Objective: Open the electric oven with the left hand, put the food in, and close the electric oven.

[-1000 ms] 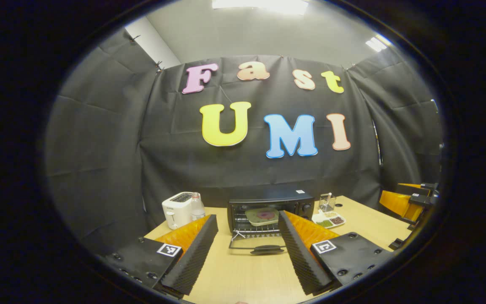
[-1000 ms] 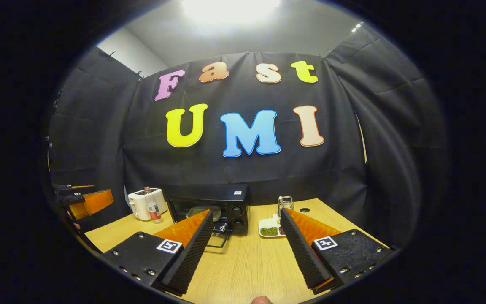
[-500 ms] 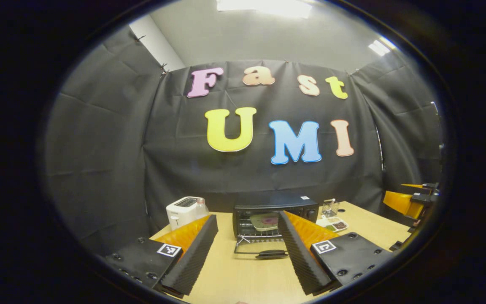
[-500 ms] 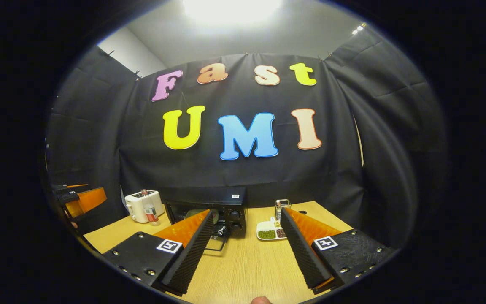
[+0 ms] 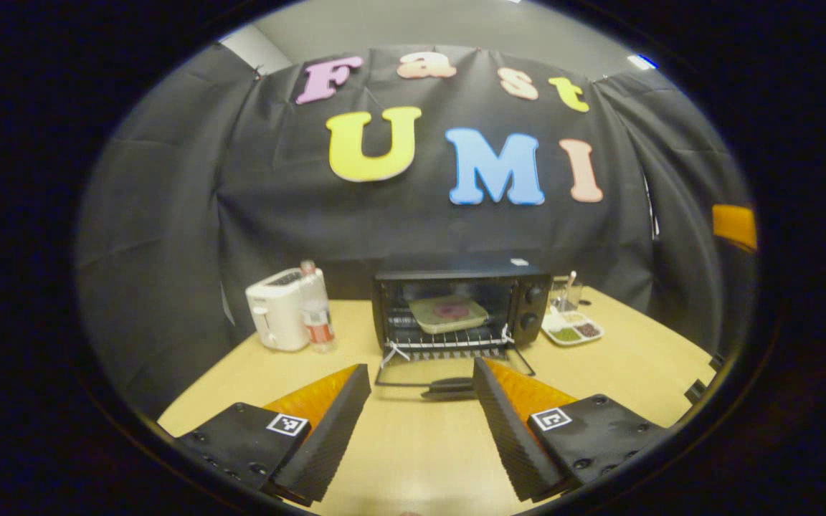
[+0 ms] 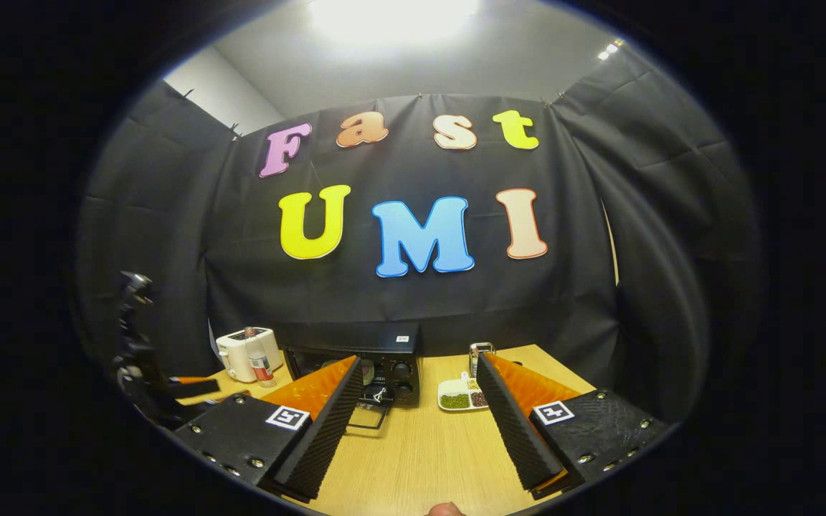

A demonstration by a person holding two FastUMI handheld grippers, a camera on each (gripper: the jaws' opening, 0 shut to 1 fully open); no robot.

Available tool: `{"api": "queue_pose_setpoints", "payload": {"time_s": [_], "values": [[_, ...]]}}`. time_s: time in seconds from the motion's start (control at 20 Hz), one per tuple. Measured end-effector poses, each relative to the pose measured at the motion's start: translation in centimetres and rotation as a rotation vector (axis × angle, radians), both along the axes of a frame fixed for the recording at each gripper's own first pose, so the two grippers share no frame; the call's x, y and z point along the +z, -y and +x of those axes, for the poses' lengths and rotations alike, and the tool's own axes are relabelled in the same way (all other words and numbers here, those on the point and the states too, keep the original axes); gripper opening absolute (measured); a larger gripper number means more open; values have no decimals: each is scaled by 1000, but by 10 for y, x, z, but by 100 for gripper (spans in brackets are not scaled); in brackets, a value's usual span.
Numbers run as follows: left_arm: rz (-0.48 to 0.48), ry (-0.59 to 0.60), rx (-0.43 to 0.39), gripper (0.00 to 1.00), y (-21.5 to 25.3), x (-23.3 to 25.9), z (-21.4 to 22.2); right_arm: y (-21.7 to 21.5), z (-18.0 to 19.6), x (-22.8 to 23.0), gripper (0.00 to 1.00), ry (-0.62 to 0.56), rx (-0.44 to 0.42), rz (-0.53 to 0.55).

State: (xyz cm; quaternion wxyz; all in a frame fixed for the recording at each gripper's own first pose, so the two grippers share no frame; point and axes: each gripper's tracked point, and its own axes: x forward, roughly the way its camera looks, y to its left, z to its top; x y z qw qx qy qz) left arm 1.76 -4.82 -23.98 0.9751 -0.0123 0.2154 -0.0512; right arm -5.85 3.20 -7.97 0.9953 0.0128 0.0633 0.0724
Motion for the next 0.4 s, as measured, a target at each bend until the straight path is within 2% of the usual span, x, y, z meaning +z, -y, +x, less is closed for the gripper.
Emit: {"api": "queue_pose_setpoints", "payload": {"time_s": [0.2,0.4], "values": [[-35,-198,22,97,33,-79,34,28,-4,-8,98,-28,-16,-41],[15,-302,3,98,46,-128,66,66,-6,-13,98,-63,-99,-44]]}}
